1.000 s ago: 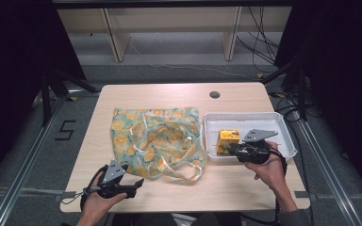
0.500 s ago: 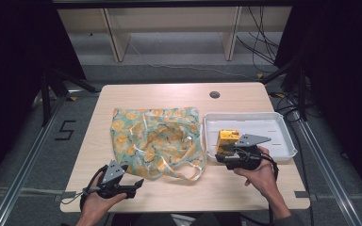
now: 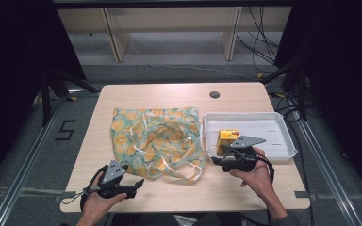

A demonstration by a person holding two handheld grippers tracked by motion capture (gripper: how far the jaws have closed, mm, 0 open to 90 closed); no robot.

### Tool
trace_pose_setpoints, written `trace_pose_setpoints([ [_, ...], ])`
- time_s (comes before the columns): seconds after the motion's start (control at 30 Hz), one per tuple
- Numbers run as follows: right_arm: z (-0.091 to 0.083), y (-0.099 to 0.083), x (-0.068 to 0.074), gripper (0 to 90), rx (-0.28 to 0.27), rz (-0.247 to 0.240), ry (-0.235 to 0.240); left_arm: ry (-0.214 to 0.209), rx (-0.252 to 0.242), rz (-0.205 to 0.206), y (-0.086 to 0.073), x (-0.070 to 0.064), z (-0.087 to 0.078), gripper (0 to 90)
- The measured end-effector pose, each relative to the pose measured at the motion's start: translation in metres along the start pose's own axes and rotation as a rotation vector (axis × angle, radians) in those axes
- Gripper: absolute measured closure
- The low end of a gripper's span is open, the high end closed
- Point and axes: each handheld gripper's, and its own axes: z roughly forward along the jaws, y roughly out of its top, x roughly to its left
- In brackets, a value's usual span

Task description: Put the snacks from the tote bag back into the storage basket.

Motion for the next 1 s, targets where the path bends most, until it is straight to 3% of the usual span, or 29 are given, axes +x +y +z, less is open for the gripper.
trace_pose_setpoints([
  [0.07,0.000,0.000,0.000,39.8,0.016,-0.014,0.014,0.001,0.005,0.030,0.001,0.001,-0.001,20.9],
  [0.1,0.001,0.000,0.002,39.6,0.012,-0.004,0.003,0.005,-0.016,0.005,0.000,-0.001,0.000,20.9],
  [0.17,0.001,0.001,0.002,38.5,0.009,-0.010,0.000,0.000,0.006,0.036,-0.001,0.001,-0.003,20.9],
  [0.2,0.001,0.001,0.003,38.1,0.009,-0.016,-0.003,0.000,0.004,0.029,-0.001,0.001,-0.004,20.9],
  [0.23,0.001,0.001,0.005,38.0,0.016,0.008,0.004,0.004,0.002,0.030,-0.001,0.001,-0.004,20.9],
  [0.3,0.002,0.000,0.005,37.7,0.008,-0.021,0.007,0.002,0.002,0.035,0.000,0.001,-0.003,20.9],
  [0.33,0.001,-0.001,0.006,37.6,0.010,-0.027,0.000,0.002,-0.023,0.000,0.000,-0.002,-0.001,20.8],
  [0.4,0.000,-0.002,0.007,37.3,0.017,-0.013,-0.003,-0.005,-0.018,-0.005,0.000,-0.003,0.000,20.9],
  [0.47,0.000,-0.003,0.007,37.0,0.016,-0.031,0.002,0.007,-0.008,0.024,0.000,-0.002,-0.001,20.9],
  [0.53,-0.002,-0.005,0.008,36.8,0.021,-0.012,-0.010,-0.004,-0.018,0.017,0.000,-0.002,0.000,20.9],
  [0.57,-0.002,-0.006,0.008,36.7,0.026,-0.014,-0.015,-0.006,0.005,0.046,0.001,0.000,-0.001,20.9],
  [0.87,-0.007,-0.011,0.012,35.4,0.021,-0.021,-0.006,-0.005,-0.017,0.016,0.000,-0.001,0.000,20.8],
  [0.97,-0.009,-0.014,0.014,33.6,0.030,-0.013,-0.013,-0.005,-0.020,0.019,0.000,-0.001,0.000,20.8],
  [1.0,-0.009,-0.015,0.018,33.6,0.037,0.016,-0.024,-0.006,-0.018,0.019,0.000,-0.001,0.000,20.9],
])
